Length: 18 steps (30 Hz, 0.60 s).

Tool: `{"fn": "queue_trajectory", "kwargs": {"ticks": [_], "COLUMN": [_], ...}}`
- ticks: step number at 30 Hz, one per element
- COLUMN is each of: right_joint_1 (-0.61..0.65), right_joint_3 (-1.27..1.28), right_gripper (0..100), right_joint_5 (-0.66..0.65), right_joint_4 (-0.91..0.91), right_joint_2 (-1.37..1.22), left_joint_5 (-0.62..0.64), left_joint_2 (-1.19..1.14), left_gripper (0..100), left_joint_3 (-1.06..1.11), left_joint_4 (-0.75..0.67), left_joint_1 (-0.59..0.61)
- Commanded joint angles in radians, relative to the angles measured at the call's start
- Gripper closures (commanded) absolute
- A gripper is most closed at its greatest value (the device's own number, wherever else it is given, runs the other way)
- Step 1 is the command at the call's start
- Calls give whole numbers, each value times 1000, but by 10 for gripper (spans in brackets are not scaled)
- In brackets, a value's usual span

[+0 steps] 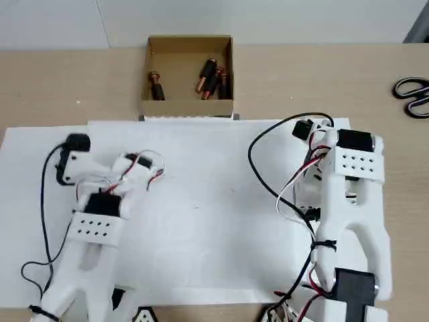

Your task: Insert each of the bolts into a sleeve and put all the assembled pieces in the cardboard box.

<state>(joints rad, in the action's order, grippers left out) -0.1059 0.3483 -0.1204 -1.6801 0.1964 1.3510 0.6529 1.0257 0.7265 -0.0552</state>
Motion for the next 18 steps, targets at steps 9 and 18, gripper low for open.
{"fn": "queue_trajectory", "kwargs": {"ticks": [9, 18], "right_joint_1": [-7, -7], "right_joint_3": [-9, -9], "right_gripper": [995, 995], "right_joint_5": [6, 6], "right_joint_4": [7, 7], "right_joint_2": [35, 33], "left_joint_5": [9, 75], "left_joint_2": [-3, -3], "left_gripper": [814, 795], "left_joint_3": [94, 105], "left_joint_4": [-144, -144], "left_joint_1": [-12, -46]}}
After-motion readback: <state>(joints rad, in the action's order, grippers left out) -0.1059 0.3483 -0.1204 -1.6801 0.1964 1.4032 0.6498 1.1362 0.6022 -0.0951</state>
